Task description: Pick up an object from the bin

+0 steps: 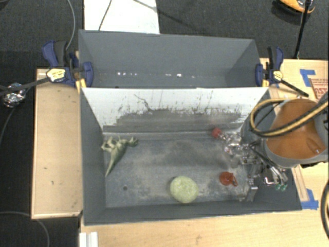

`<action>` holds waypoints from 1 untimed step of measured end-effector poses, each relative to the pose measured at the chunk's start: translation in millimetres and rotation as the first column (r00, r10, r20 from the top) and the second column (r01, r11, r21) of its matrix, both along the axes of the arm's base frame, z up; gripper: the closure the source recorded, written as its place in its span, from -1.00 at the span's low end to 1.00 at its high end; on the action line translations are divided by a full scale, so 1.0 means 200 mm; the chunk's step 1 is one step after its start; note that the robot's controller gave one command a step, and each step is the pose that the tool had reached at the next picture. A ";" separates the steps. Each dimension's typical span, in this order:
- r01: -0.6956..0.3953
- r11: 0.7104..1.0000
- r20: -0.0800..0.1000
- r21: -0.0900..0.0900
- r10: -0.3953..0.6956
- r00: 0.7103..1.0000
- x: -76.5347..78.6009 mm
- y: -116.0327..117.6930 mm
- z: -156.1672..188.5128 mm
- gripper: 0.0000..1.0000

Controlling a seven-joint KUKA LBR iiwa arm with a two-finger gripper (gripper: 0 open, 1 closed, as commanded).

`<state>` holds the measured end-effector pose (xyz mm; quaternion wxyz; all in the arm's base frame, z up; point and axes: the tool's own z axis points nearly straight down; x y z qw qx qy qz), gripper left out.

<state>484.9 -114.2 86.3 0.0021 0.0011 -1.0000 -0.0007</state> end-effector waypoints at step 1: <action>0.059 0.998 0.009 -0.001 -0.059 0.998 -0.02 0.04 0.07 -1.00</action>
Offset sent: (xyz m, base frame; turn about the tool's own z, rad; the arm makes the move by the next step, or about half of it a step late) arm -0.0064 0.0076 -0.0163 0.0757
